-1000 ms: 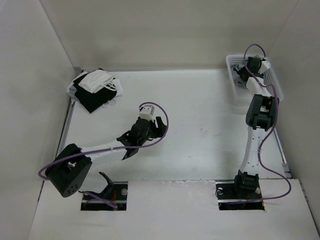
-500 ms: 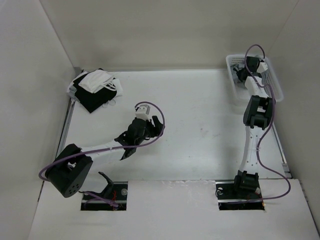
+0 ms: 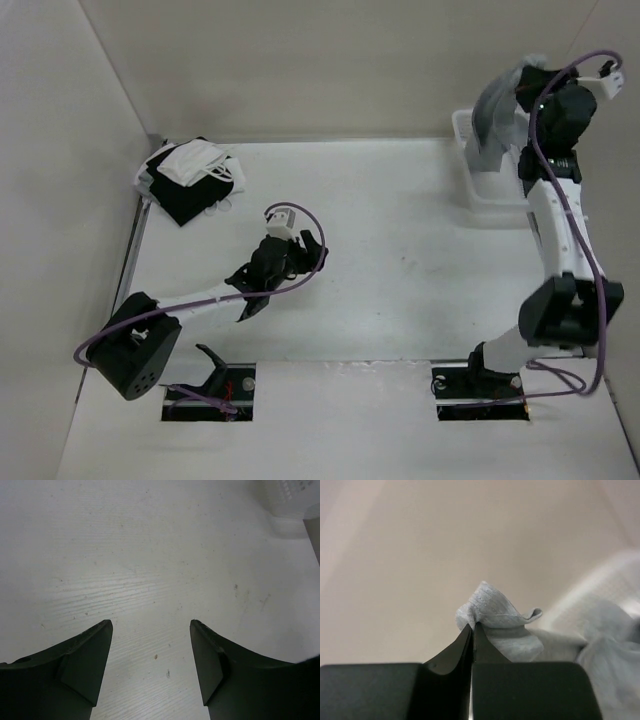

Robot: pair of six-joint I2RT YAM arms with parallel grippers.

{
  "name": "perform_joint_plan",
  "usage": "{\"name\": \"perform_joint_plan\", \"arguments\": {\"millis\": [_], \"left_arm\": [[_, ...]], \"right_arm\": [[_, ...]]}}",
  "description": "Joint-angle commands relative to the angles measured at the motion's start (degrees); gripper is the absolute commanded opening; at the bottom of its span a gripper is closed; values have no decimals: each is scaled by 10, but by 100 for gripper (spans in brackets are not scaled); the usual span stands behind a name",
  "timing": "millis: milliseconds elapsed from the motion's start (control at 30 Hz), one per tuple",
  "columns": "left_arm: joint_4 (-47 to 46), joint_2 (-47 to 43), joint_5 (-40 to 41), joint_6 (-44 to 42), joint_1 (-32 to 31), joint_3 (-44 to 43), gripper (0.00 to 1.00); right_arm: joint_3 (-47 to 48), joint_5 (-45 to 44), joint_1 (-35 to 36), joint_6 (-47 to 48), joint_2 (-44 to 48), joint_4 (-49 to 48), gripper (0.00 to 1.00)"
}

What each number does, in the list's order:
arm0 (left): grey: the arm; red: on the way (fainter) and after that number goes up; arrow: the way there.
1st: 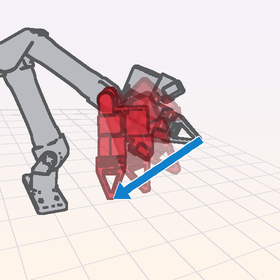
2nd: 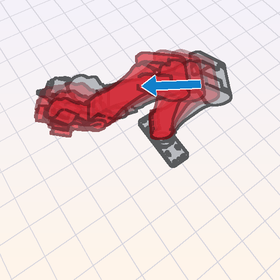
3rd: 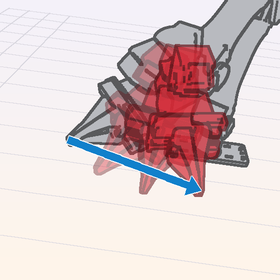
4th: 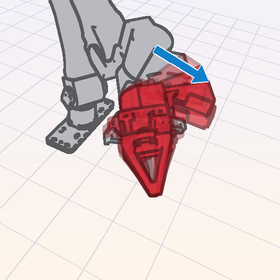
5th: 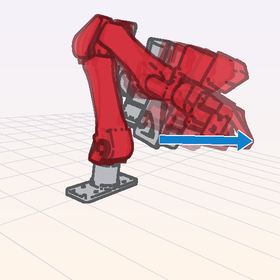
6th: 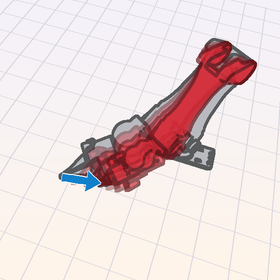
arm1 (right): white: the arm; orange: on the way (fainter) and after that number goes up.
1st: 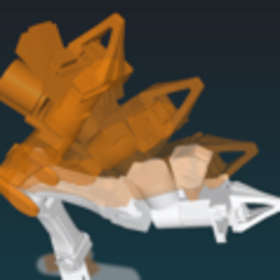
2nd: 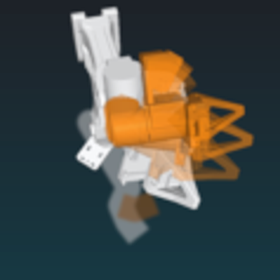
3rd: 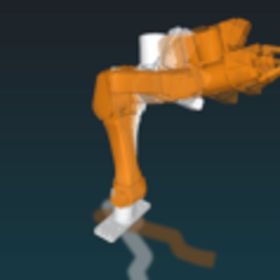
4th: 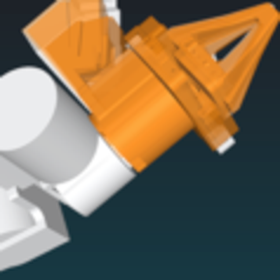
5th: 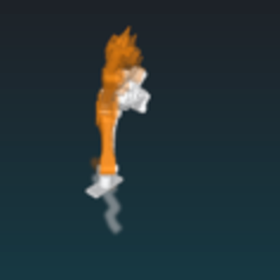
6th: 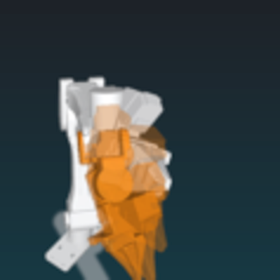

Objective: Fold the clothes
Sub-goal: Grab the tank top from the pile, then move the tank top to the center of the board

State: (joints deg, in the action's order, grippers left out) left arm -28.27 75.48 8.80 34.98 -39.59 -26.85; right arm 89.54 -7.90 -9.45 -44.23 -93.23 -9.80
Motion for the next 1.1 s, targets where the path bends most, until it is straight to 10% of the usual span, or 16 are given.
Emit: {"name": "perform_joint_plan", "arguments": {"millis": [0,400,767,1067], "left_arm": [[-27,-62,-6,15,19,14,62],[142,-291,3,61,122,18,62],[205,-294,19,58,83,51,61],[175,-171,70,63,19,58,55]], "right_arm": [[-30,24,80,66,157,-87,0],[-241,45,368,88,356,-69,2],[-274,76,417,27,7,-118,0],[-586,-5,479,-11,254,-149,0]]}}
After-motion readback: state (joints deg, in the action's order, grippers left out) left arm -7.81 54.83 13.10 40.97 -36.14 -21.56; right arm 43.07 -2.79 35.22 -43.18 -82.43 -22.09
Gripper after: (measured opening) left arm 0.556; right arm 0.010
